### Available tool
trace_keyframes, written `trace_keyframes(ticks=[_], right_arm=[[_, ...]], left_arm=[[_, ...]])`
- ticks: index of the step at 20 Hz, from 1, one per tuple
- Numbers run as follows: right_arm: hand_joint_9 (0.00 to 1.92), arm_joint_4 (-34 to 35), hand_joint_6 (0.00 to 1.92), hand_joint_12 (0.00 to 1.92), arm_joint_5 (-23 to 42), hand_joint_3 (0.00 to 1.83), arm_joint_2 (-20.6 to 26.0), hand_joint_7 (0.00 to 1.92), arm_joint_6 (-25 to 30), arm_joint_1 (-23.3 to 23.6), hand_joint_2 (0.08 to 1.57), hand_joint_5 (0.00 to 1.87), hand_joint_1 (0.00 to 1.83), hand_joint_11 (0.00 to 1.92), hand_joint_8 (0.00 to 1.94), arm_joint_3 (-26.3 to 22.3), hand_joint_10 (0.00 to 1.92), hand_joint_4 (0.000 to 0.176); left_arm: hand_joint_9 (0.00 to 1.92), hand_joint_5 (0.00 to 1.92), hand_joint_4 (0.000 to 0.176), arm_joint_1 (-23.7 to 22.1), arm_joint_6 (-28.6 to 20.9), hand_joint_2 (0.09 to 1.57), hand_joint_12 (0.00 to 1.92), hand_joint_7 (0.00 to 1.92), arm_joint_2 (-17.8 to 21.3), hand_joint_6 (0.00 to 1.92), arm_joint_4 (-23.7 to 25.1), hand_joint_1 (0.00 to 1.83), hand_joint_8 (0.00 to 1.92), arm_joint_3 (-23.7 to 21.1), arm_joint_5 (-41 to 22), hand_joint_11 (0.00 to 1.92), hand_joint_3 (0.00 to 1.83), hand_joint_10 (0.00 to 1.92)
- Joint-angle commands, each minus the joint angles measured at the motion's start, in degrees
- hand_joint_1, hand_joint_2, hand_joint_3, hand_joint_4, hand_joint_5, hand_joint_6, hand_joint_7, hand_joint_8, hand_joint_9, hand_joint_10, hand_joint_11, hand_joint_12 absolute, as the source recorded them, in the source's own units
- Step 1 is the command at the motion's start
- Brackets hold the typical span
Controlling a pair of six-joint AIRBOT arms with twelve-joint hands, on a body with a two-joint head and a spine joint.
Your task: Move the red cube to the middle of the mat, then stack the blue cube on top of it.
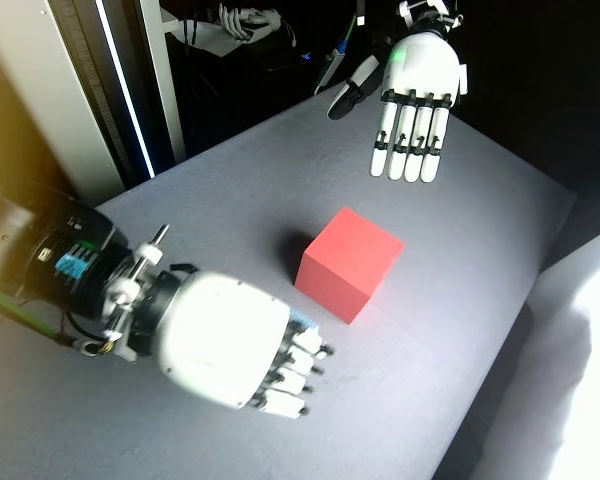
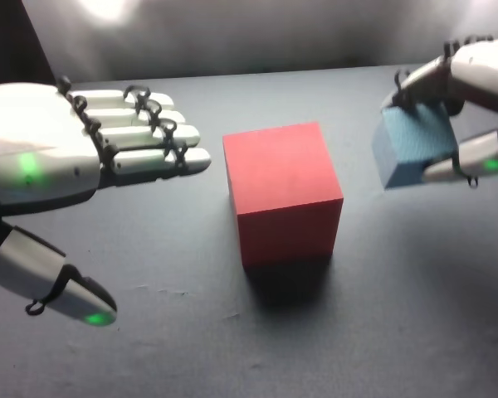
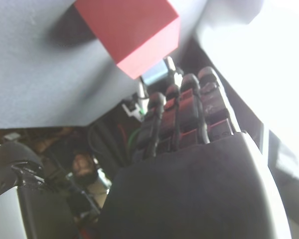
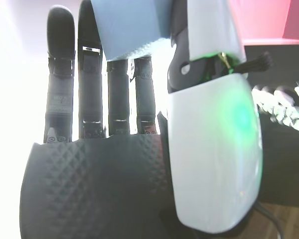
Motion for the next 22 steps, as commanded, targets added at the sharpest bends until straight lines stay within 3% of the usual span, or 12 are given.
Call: trace_keyframes(ticks=[1,4,6,8,13,16,17,18,19,22], right_arm=[[0.81,-4.0,0.87,1.22,4.4,0.00,0.8,0.95,4.1,1.6,1.13,0.95,1.37,0.50,1.12,0.8,1.32,0.000],[0.80,-6.4,0.84,1.21,1.0,0.00,0.8,0.97,8.8,4.6,1.13,0.96,1.37,0.49,1.09,1.9,1.33,0.000],[0.81,-10.9,0.85,1.20,0.4,0.00,0.8,0.97,12.3,5.7,1.13,0.96,1.37,0.51,1.09,2.6,1.30,0.000],[0.83,-20.0,0.84,1.19,-0.8,0.00,0.5,0.98,22.9,7.0,1.12,0.98,1.37,0.53,1.06,4.3,1.26,0.000],[0.82,-44.8,0.82,1.20,0.7,0.00,-1.4,0.99,48.2,9.0,1.12,0.99,1.37,0.52,1.06,10.1,1.27,0.000],[0.82,-54.3,0.83,1.19,6.0,0.00,-3.0,0.99,55.3,9.1,1.12,0.99,1.37,0.53,1.09,14.1,1.26,0.000],[0.83,-55.7,0.81,1.18,7.1,0.00,-3.3,1.00,56.5,9.2,1.11,1.00,1.26,0.51,1.08,14.8,0.89,0.000],[0.83,-57.1,0.83,1.19,8.6,0.00,-3.8,1.01,58.7,9.7,1.12,0.98,1.35,0.52,1.05,15.8,1.18,0.000],[0.81,-58.0,0.87,1.21,9.0,0.00,-4.3,1.00,59.9,10.5,1.12,0.96,1.37,0.51,1.08,16.4,1.26,0.000],[0.81,-64.1,0.87,1.20,9.2,0.00,-5.6,1.00,66.7,13.5,1.13,0.95,1.37,0.51,1.09,17.9,1.27,0.000]], left_arm=[[0.00,0.00,0.000,-0.5,0.0,0.91,0.00,0.00,0.8,0.00,-2.6,0.28,0.00,-0.2,-3.7,0.00,0.02,0.00],[0.00,0.00,0.000,-0.5,0.5,0.95,0.00,0.00,0.9,0.00,-3.5,0.20,0.00,-0.5,-3.1,0.00,0.03,0.00],[0.00,0.00,0.000,-0.3,3.7,1.00,0.00,0.00,1.2,0.00,-6.8,0.16,0.00,-1.2,-3.1,0.00,0.01,0.00],[0.00,0.00,0.000,-0.2,5.5,1.03,0.00,0.01,1.9,0.00,-8.9,0.08,0.00,-1.9,-1.4,0.00,0.02,0.00],[0.00,0.00,0.000,0.0,5.5,1.11,0.00,0.01,2.9,0.00,-7.2,0.00,0.00,-2.5,-1.4,0.00,0.01,0.00],[0.01,0.00,0.000,0.4,5.5,1.13,0.00,0.03,3.0,0.00,-6.0,0.00,0.01,-2.6,-2.1,0.00,0.01,0.00],[0.00,0.00,0.000,0.4,5.5,1.13,0.00,0.02,3.0,0.00,-5.9,0.00,0.00,-2.5,-2.2,0.00,0.01,0.00],[0.01,0.00,0.000,0.4,5.4,1.14,0.00,0.04,3.0,0.00,-6.2,0.00,0.01,-2.3,-2.4,0.00,0.02,0.01],[0.01,0.00,0.000,0.5,4.7,1.15,0.00,0.03,3.0,0.00,-6.3,0.00,0.01,-2.0,-2.4,0.00,0.02,0.00],[0.00,0.00,0.000,0.5,3.8,1.17,0.00,0.01,3.0,0.00,-6.5,0.00,0.00,-1.8,-2.8,0.00,0.02,0.00]])
